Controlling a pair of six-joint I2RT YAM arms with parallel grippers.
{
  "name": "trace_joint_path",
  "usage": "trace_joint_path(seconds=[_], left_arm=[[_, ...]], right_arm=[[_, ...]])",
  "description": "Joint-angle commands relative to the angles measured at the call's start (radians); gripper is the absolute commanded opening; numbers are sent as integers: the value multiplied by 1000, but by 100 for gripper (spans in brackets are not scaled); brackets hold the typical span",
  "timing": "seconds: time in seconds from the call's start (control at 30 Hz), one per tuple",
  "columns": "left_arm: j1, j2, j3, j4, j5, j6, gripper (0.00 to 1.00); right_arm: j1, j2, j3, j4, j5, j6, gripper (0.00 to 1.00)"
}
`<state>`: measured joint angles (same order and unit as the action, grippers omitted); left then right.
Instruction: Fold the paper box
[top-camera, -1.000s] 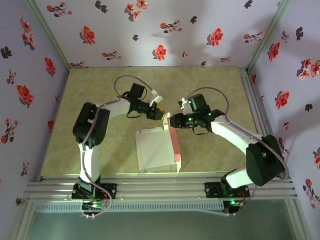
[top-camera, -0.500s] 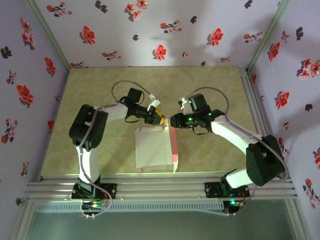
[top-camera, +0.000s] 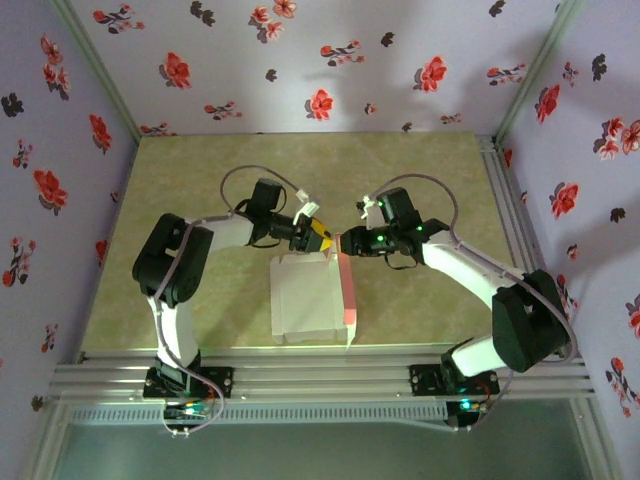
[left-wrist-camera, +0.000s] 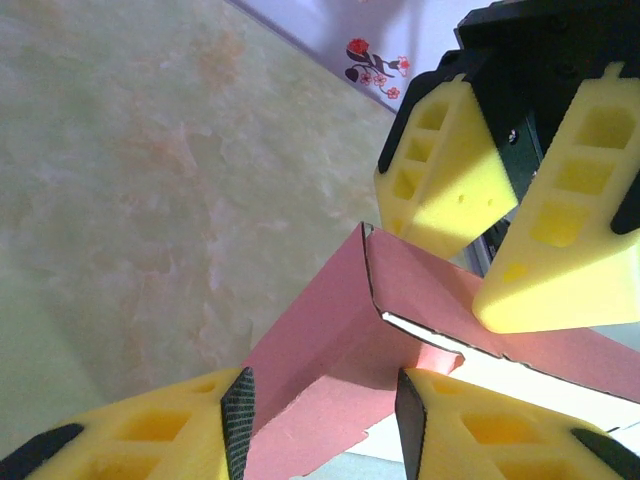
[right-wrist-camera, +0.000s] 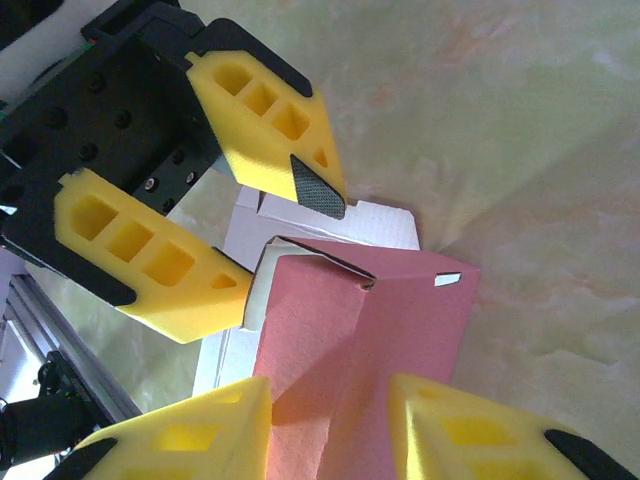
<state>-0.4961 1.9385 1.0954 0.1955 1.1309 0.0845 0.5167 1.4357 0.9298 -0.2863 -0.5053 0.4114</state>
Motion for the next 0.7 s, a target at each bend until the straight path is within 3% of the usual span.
trace_joint_path(seconds=[0.0, 0.2, 0.47, 0.67], left_arm=[[-14, -21, -21, 41, 26, -6, 44], [-35, -30, -48, 68, -29, 5, 44], [-47, -42, -141, 296, -99, -92, 42], [-72, -35, -152, 351, -136, -107, 38]], right_arm=[[-9, 23, -11, -20, 1, -2, 36], [-21, 29, -11, -1, -44, 10, 36], [-39, 18, -19, 9, -76, 21, 37], [-47, 20, -26, 31, -103, 36, 37]])
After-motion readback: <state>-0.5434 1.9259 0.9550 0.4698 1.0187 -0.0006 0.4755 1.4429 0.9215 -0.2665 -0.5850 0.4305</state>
